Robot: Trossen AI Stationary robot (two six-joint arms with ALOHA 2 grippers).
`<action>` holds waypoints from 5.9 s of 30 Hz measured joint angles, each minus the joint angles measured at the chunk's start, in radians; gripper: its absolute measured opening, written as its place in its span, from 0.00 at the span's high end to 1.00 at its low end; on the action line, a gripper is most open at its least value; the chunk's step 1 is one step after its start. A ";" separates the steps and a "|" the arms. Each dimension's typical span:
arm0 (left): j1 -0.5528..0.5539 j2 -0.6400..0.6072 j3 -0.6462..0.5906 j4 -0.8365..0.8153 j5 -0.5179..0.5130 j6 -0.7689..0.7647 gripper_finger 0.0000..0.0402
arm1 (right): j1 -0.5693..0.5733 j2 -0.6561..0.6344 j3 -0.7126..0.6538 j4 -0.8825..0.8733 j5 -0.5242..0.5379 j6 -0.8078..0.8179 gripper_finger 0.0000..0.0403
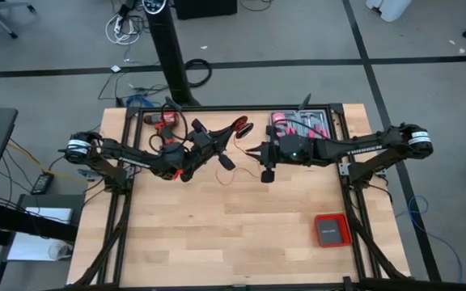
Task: Coil cords
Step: Coil the red wire on the black spool
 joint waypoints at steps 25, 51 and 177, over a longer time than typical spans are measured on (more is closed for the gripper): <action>-0.002 0.000 0.000 0.027 0.022 0.007 1.00 | -0.102 0.040 -0.016 0.022 0.051 -0.027 1.00; -0.014 -0.006 0.000 -0.206 -0.073 0.084 1.00 | -0.137 -0.201 -0.016 -0.210 0.189 -0.038 1.00; -0.055 -0.006 0.244 -0.785 -0.001 0.592 1.00 | -0.355 0.149 -0.251 0.264 -0.616 0.140 0.98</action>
